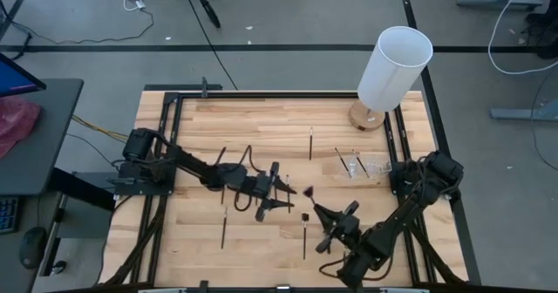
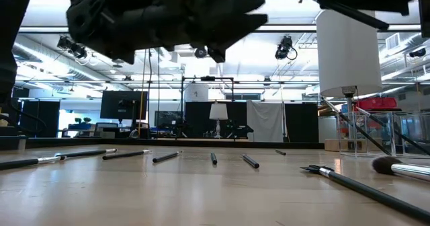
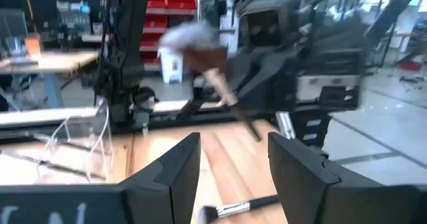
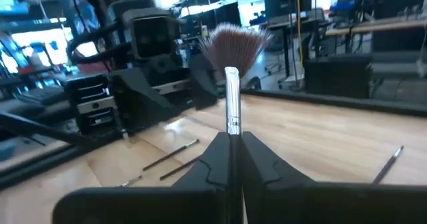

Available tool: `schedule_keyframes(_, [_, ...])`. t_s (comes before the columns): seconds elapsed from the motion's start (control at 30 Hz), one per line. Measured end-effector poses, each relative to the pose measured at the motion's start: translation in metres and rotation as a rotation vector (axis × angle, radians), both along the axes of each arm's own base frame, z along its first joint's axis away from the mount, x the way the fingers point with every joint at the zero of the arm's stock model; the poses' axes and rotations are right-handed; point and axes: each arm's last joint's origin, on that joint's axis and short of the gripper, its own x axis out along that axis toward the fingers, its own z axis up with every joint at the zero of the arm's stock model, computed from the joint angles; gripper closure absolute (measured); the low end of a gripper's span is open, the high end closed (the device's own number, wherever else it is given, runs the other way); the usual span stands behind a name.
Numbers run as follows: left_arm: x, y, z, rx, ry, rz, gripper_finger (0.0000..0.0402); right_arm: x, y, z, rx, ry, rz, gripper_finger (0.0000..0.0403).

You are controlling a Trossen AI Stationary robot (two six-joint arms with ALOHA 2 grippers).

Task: Put items in baskets/containers
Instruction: Put the black highlighter brush into the transparent bin

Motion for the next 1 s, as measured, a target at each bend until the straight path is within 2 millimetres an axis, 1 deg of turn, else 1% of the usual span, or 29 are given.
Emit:
schedule_keyframes(0.1, [0.007,-0.001,0.003,-0.005,0.039,-0.006,0.0225,0.008,0.004,0.005,-0.043,0.041,-0.008,0.0391])
schedule_keyframes(0.2, [0.011,-0.004,0.010,-0.013,0.013,-0.054,0.0225,0.013,0.003,0.006,-0.073,0.090,-0.007,0.0392])
schedule_keyframes(0.37, [0.017,-0.008,0.021,-0.022,-0.021,-0.071,0.0225,0.018,-0.001,0.007,-0.096,0.124,-0.016,0.0392])
schedule_keyframes(0.53, [0.021,-0.008,0.024,-0.050,-0.023,-0.067,0.0229,0.021,-0.004,0.008,-0.096,0.135,-0.021,0.0392])
schedule_keyframes(0.7, [0.022,-0.003,0.024,-0.092,-0.006,-0.028,0.0262,0.023,-0.005,0.008,-0.101,0.140,-0.025,0.0392])
schedule_keyframes(1.0, [0.023,-0.001,0.023,-0.105,0.002,-0.019,0.0347,0.033,-0.011,0.009,-0.090,0.184,-0.014,0.0391])
